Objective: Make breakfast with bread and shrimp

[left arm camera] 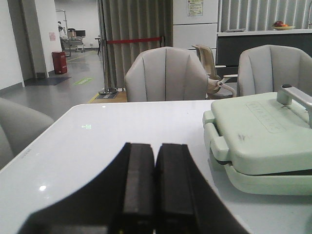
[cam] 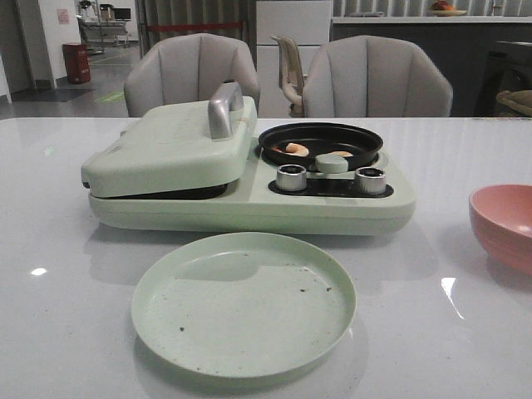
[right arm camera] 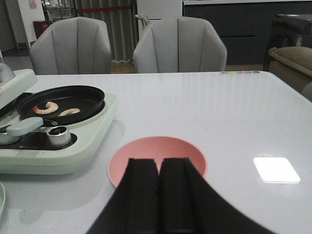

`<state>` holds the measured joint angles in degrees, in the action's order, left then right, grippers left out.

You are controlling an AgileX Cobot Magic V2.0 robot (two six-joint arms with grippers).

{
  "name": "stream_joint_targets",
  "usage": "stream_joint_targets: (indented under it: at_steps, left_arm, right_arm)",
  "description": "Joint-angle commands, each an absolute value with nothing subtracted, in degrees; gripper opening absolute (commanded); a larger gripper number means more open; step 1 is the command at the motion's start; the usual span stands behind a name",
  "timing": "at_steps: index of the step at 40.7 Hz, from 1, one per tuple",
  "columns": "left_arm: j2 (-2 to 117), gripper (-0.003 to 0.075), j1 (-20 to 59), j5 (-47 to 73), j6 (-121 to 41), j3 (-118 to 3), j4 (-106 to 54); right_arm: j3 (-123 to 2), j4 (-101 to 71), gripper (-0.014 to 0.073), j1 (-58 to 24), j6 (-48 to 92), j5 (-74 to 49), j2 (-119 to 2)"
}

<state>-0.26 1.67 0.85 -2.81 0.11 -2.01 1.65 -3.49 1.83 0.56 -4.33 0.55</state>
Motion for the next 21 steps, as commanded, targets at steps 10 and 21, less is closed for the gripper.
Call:
stream_joint_targets:
  at_steps: [10, 21]
  left_arm:
    - [-1.4, 0.01, 1.7, -4.1, -2.3, 0.4, -2.5]
    - [-1.4, 0.01, 1.7, -4.1, -2.3, 0.4, -2.5]
  right_arm:
    - [0.6, -3.8, 0.0044, 2.1, 1.3, 1.0, 1.8]
    - [0.6, -3.8, 0.0044, 1.5, 1.3, 1.0, 1.9]
